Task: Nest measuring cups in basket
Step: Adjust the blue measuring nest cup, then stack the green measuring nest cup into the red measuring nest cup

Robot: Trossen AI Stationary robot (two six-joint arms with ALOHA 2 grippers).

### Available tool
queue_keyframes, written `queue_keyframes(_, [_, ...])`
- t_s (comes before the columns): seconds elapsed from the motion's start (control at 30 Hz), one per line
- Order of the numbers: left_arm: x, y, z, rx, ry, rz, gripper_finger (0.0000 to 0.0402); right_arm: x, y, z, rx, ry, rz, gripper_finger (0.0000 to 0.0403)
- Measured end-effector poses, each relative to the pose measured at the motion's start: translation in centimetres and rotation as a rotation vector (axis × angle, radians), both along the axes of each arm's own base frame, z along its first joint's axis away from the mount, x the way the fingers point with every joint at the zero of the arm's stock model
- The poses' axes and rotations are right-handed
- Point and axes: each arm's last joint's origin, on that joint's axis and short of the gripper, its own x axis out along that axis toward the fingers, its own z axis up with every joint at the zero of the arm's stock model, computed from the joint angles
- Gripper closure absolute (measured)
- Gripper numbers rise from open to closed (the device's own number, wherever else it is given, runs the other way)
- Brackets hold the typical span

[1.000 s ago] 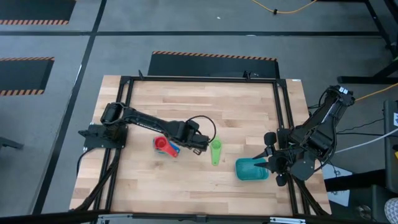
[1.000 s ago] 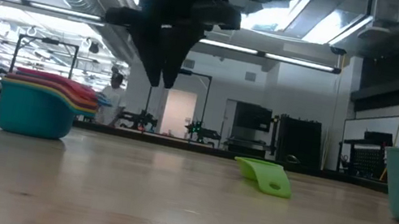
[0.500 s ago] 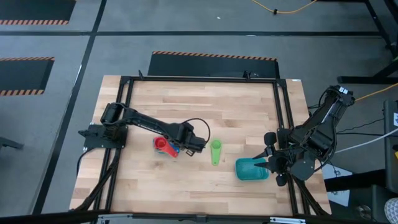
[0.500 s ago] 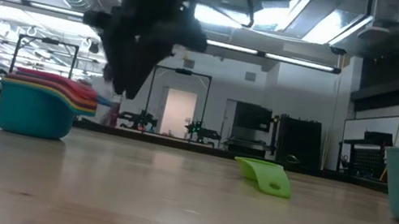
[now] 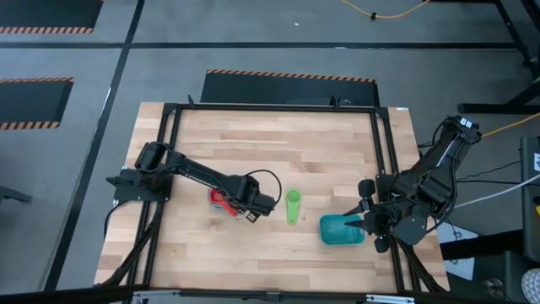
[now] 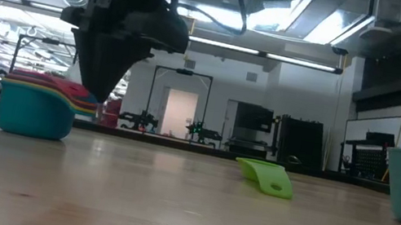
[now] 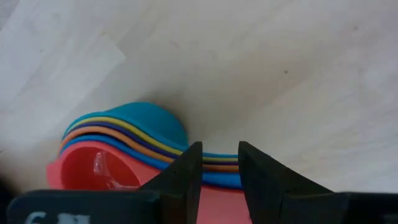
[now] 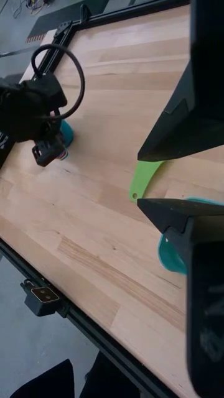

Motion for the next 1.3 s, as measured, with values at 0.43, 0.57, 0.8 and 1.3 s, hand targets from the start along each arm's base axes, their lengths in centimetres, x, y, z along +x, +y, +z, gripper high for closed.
queue_keyframes(0.43, [3.0, -0.6, 3.4, 0.045, -0.274, -0.060, 0.0305, 0.0, 0.0, 0.0, -0.003, 0.000, 0.002, 0.0291])
queue_keyframes(0.57, [4.7, 0.0, 4.9, 0.074, -0.418, -0.118, 0.0305, 0.0, 0.0, 0.0, -0.004, 0.000, 0.002, 0.0291])
queue_keyframes(0.8, [7.7, 2.2, 6.6, 0.122, -0.667, -0.233, 0.0305, 0.0, 0.0, 0.0, -0.004, -0.001, 0.002, 0.0291])
queue_keyframes(1.3, [10.1, 7.9, 8.6, 0.285, -0.875, -0.408, 0.0305, 0.0, 0.0, 0.0, 0.001, 0.000, -0.001, 0.0291])
